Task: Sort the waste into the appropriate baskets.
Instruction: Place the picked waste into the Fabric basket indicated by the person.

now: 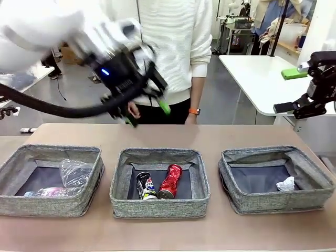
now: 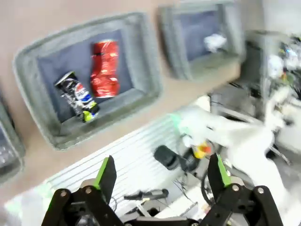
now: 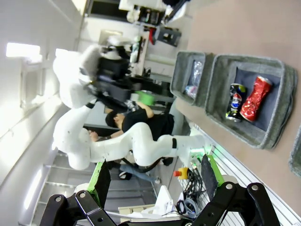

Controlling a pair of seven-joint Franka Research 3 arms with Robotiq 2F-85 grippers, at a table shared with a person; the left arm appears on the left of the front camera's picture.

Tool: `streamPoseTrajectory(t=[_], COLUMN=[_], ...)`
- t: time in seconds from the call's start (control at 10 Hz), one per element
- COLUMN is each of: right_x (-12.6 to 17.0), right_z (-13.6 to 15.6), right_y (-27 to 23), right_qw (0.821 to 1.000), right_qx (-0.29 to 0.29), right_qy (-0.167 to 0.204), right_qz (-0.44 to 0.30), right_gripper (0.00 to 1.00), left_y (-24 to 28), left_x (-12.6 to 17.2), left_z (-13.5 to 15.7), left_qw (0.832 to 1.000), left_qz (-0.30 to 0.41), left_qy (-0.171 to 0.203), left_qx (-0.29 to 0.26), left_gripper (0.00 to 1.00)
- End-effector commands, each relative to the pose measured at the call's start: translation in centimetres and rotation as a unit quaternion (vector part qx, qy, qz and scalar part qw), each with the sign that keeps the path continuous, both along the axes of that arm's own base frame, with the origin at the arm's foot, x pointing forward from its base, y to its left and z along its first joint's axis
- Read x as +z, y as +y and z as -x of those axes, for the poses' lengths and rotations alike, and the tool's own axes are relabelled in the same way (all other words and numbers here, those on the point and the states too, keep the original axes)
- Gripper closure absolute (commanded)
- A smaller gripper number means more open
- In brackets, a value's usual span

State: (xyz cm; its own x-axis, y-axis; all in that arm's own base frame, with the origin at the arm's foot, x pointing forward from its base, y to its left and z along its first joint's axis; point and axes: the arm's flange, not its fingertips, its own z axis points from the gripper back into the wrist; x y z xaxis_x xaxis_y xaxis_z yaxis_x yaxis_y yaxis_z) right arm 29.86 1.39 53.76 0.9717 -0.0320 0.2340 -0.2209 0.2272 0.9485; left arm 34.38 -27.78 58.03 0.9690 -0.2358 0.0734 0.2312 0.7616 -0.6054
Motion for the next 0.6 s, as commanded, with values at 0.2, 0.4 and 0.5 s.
streamPoseTrajectory(t=[0.2,0.4,0.5], right_x=[0.2,0.2,0.2], right_z=[0.0,0.0,0.0], right_y=[0.4,0.4,0.4], right_qw=[1.0,1.0,1.0], right_qx=[-0.003,-0.003,-0.003], right_qy=[0.0,0.0,0.0], right_qz=[-0.011,-0.011,-0.011], right_gripper=[0.0,0.0,0.0], left_y=[16.3,25.1,27.5], left_x=[-0.1,-2.0,-3.4], left_z=[2.7,5.3,7.0], left_qw=[0.931,0.933,0.925], left_qz=[0.316,0.346,0.372], left_qy=[0.049,0.06,0.054], left_qx=[-0.177,-0.082,-0.052], left_gripper=[0.0,0.0,0.0])
